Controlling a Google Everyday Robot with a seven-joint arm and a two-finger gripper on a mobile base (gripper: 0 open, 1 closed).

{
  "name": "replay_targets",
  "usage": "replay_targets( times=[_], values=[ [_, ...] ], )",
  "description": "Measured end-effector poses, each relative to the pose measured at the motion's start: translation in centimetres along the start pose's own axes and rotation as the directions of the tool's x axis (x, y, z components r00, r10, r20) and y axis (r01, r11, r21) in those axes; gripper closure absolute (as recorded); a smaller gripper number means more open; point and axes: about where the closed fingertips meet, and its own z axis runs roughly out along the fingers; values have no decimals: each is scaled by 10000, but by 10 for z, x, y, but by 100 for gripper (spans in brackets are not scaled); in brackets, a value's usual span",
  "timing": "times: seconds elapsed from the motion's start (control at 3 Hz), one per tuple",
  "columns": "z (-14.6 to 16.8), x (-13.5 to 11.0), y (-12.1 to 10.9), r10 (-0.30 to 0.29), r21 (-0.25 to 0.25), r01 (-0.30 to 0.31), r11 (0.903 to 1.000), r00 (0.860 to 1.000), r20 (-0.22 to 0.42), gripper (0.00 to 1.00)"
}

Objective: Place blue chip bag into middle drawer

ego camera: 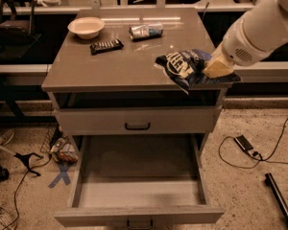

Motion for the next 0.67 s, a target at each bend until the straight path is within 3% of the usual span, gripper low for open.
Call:
replay_targets(
  times=[0.33,0.67],
  values=[
    [5,47,48,683,-898,-770,9930,9930,-964,100],
    [5,47,48,683,-898,-771,9930,9930,-964,100]
  ],
)
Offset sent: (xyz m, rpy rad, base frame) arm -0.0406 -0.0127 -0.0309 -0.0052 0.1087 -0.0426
